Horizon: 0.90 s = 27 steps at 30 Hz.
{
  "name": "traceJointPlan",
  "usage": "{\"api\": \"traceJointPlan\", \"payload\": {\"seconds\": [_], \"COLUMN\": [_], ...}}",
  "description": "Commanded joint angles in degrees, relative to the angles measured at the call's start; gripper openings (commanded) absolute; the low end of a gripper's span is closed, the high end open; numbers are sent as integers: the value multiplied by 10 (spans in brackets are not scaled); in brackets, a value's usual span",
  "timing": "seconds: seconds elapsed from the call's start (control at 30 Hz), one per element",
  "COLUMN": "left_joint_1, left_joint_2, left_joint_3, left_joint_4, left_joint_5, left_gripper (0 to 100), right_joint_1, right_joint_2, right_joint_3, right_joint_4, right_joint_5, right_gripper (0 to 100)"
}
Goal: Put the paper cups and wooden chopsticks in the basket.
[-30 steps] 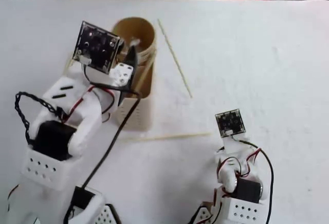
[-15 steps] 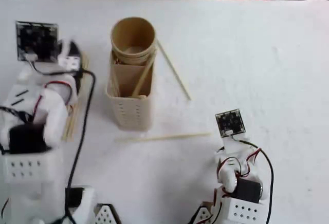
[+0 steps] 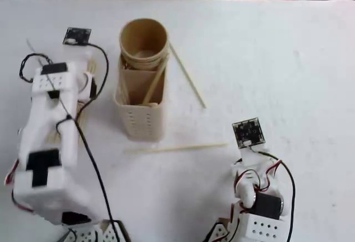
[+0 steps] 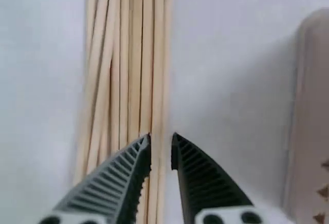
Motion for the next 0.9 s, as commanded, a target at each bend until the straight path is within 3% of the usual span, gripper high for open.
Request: {"api": "traceJointPlan", "payload": {"seconds": [0.0,0.5,0.87], "left_joint_1": [-7,-10,-7], "left_joint_2": [77,156,237], "left_joint_3": [-86,-133,-247], "left_joint_4": [15,18,144], "left_joint_5": [2,-12,-13], "left_gripper": [83,86,102], "right_joint_1": [6,6,6], "right_joint_2": [-4,-4,-4], "right_joint_3": [5,5,5], "right_joint_4": [1,1,1], "right_joint_5": [5,5,5], "right_gripper": [24,24,24]}}
